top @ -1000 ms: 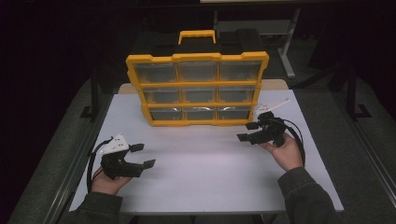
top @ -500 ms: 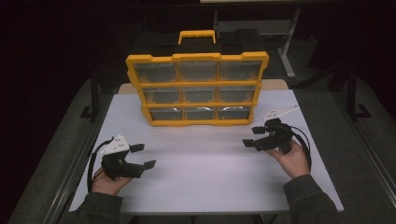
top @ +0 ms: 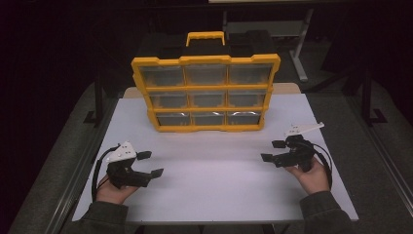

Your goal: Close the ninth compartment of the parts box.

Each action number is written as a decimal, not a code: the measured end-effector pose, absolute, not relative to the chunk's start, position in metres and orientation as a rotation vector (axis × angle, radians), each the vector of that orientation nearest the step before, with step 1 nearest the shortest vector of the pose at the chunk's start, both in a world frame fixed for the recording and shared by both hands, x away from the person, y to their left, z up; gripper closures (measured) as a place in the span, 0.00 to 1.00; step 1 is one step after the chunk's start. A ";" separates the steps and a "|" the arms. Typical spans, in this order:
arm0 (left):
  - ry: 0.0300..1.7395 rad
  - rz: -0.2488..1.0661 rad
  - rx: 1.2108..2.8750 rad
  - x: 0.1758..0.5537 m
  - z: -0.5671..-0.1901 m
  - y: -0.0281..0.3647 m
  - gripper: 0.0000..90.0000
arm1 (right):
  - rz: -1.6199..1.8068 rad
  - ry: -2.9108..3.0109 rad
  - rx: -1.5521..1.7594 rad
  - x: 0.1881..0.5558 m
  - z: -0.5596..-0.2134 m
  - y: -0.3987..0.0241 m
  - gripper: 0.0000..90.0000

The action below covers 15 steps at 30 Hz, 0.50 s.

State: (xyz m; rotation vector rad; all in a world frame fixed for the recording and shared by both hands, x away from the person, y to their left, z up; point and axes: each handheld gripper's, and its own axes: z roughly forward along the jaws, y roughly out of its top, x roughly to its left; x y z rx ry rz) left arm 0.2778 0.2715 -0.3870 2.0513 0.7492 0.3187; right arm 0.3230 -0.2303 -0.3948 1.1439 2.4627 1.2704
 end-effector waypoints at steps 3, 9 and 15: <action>0.749 0.316 2.055 0.278 -0.387 0.271 0.23 | 1.294 2.450 1.152 0.318 -0.394 -0.233 0.28; 0.754 0.309 2.065 0.278 -0.389 0.272 0.23 | 1.301 2.432 1.136 0.312 -0.392 -0.235 0.28; 0.752 0.303 2.072 0.279 -0.390 0.270 0.23 | 1.311 2.424 1.136 0.310 -0.393 -0.238 0.27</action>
